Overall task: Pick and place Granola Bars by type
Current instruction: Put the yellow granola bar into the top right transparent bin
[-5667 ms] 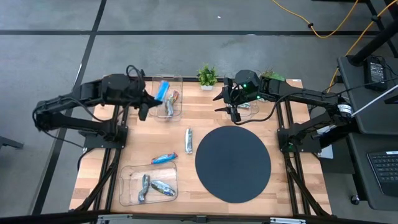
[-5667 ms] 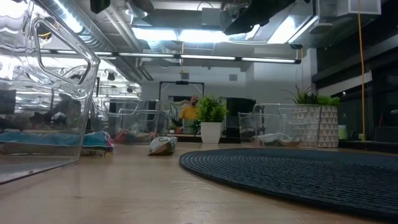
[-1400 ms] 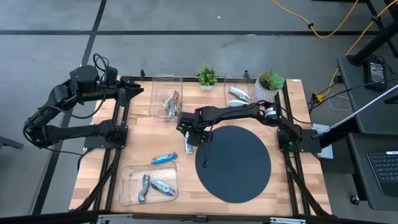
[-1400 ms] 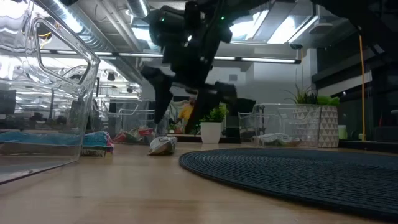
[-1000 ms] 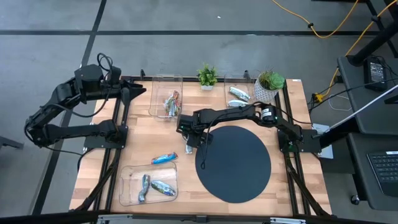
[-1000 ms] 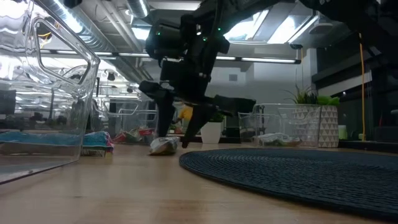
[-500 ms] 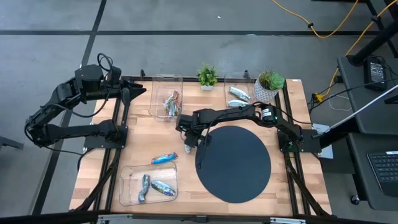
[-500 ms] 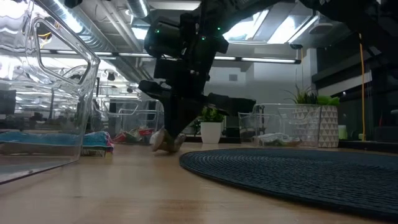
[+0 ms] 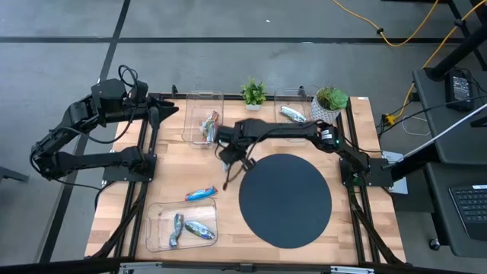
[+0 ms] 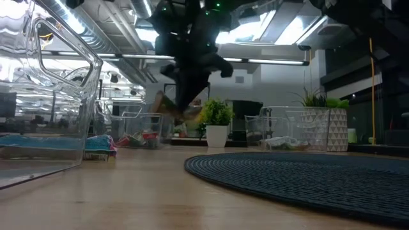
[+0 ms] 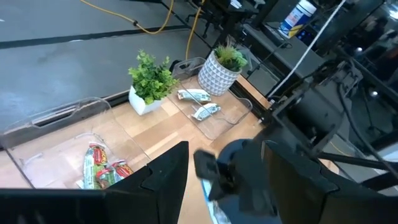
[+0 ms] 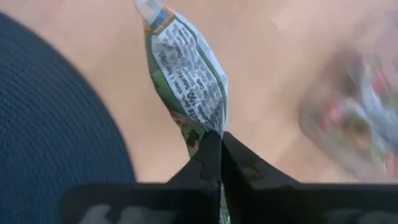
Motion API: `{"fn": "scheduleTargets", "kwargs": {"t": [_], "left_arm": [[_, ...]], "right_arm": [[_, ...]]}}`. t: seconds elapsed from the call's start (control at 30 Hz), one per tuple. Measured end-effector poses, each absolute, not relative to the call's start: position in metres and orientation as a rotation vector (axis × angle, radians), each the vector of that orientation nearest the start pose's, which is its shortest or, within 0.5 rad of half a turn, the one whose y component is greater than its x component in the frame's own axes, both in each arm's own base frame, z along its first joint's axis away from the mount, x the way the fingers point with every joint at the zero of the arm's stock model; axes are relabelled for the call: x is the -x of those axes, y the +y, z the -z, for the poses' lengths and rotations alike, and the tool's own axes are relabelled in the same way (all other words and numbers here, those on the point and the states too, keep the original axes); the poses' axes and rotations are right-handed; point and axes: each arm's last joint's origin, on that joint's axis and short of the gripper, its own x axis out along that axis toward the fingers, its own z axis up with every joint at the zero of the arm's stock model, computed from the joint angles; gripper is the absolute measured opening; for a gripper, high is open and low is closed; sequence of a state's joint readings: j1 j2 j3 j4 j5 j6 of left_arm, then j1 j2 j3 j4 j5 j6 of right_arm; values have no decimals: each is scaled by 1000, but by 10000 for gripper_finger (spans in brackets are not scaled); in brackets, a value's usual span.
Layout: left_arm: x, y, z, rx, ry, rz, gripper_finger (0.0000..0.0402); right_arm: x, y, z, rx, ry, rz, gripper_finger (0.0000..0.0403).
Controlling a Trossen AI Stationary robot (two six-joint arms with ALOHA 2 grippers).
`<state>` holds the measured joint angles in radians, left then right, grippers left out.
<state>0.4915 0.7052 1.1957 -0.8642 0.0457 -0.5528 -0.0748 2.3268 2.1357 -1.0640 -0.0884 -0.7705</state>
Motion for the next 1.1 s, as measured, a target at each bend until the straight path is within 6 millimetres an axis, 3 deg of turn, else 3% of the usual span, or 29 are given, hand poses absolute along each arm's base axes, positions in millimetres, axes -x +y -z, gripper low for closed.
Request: {"fn": "scheduleTargets", "kwargs": {"t": [0.3,0.63,0.83,1.1], "left_arm": [[-86,45,-408,638,233,-534,194],[-86,44,-408,619,240,-523,194],[-86,44,-408,604,244,-520,194],[-86,44,-406,601,260,-521,194]], "right_arm": [[-475,-76,-253,369,1185,-300,2],[-454,-90,-295,276,1177,-220,2],[-427,-102,-328,190,1181,-140,1],[-369,-119,-394,111,1085,-5,1]]}}
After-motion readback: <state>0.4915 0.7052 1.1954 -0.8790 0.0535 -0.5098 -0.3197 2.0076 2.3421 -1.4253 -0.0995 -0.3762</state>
